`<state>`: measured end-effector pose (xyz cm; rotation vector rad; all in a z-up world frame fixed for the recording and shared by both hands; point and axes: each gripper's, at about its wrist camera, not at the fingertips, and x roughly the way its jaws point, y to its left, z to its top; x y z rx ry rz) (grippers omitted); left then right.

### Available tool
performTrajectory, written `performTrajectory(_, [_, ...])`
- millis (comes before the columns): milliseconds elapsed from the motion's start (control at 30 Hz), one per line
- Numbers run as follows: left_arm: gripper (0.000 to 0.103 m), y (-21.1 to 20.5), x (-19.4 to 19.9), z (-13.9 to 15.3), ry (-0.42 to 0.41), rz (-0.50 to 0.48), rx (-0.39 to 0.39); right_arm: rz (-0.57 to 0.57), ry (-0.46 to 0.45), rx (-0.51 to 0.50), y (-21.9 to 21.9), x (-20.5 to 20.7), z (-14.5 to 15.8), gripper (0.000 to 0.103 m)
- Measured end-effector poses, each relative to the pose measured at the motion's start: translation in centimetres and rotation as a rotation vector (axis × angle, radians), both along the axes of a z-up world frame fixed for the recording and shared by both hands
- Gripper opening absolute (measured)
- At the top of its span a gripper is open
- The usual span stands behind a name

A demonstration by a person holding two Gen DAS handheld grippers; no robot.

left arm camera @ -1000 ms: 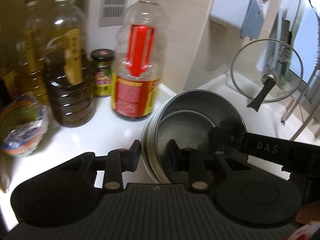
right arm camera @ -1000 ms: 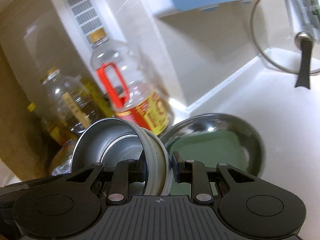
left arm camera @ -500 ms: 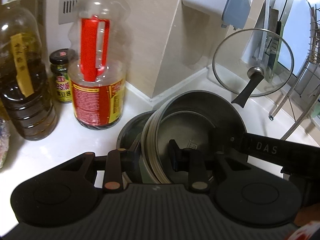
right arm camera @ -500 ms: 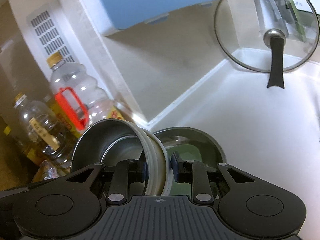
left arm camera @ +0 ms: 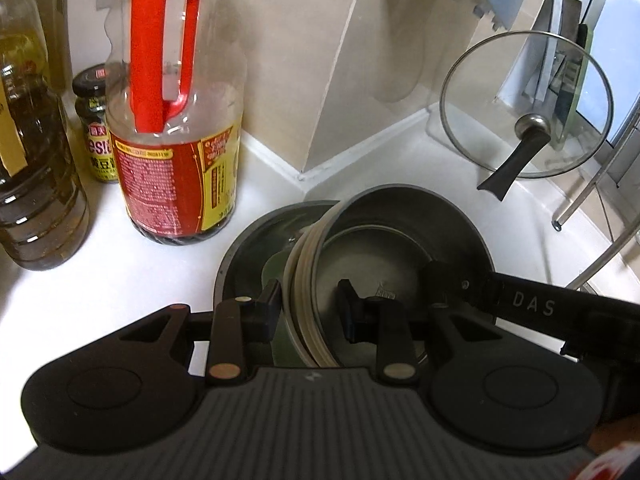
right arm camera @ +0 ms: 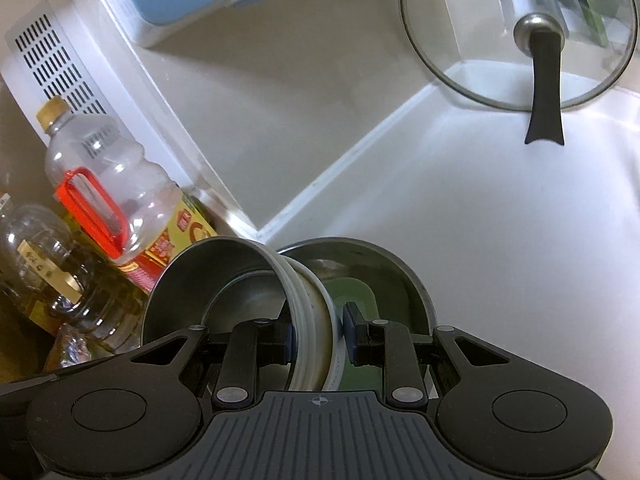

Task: Organize plates and bowls
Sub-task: 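Lower the stack onto the green tray in the steel plate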

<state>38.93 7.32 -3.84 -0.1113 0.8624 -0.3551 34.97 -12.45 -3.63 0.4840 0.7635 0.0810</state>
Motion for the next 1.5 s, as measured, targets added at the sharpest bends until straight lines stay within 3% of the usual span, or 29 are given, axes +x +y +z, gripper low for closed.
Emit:
performTrajectory(600, [0.025,-0.9,1.0,-0.9,0.036,0.004,0.015,-0.006,0.057,0.020,-0.8,1.5,-1.4,0.025])
performTrajectory(1500, [0.030,-1.0,0.3,-0.7,-0.007,0.005,0.052,0.045,0.020,0.017,-1.2,1.2,-1.3,0.026])
